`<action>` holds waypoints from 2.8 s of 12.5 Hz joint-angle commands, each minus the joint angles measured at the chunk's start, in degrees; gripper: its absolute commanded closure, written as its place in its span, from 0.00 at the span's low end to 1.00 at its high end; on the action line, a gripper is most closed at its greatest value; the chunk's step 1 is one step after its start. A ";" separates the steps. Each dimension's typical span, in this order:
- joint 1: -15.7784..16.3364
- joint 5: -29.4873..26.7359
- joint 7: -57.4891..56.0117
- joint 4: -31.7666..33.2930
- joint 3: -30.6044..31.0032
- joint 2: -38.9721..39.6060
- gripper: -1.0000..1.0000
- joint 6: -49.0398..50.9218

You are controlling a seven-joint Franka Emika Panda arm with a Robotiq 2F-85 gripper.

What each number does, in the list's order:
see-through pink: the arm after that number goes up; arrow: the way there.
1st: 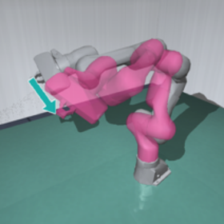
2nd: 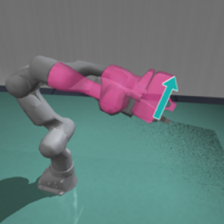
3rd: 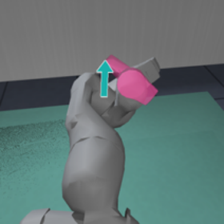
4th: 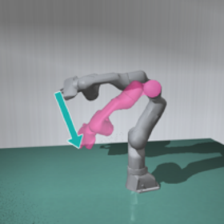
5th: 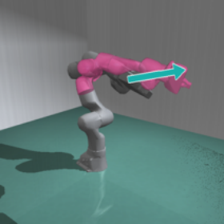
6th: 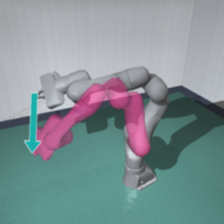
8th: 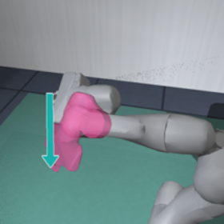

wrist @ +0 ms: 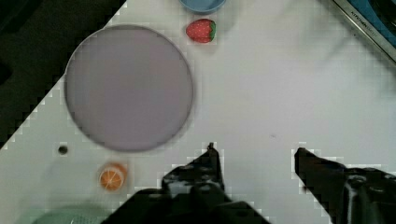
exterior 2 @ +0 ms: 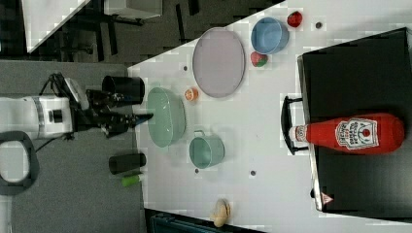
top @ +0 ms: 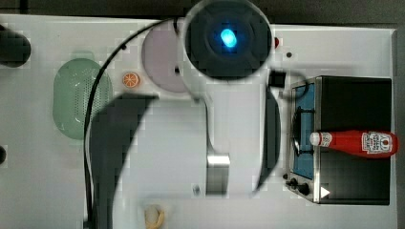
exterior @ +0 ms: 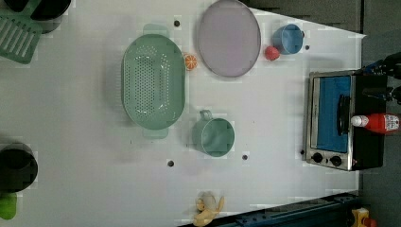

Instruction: Pick Ketchup from oven and place it on table.

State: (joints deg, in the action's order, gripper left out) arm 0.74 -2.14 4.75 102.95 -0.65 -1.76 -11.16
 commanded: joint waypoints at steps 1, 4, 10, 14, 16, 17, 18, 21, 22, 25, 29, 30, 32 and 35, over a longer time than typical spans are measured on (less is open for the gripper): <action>-1.40 -0.26 4.20 7.10 -0.58 -16.07 0.24 7.41; -1.50 -0.22 4.20 7.11 -0.77 -15.94 0.00 7.41; -4.08 0.00 4.20 7.13 -9.19 -11.56 0.00 5.20; -5.66 0.04 4.21 7.09 -19.82 -5.57 0.00 -0.28; -5.98 0.08 4.20 7.07 -24.14 -2.49 0.00 -4.47; -6.04 0.10 4.20 7.05 -27.14 0.04 0.00 -9.46; -6.08 0.10 4.19 7.02 -29.11 1.98 0.00 -13.57; -6.22 0.10 4.18 6.77 -33.32 7.06 0.00 -19.49; -6.33 0.09 4.05 6.61 -34.20 8.32 0.00 -19.45; -7.37 -0.02 3.87 4.45 -35.65 11.51 0.00 -19.80; -8.61 -2.95 -1.01 3.15 -35.78 16.20 0.00 -23.86; -8.73 -4.07 -4.00 3.16 -35.77 17.52 0.00 -23.86; -9.02 -6.90 -4.65 3.24 -35.71 20.50 0.00 -24.11; -9.42 -8.80 -4.65 3.29 -35.75 22.27 0.00 -24.74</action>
State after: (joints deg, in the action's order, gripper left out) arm -9.02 -10.61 3.51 104.52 -36.26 22.05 -36.01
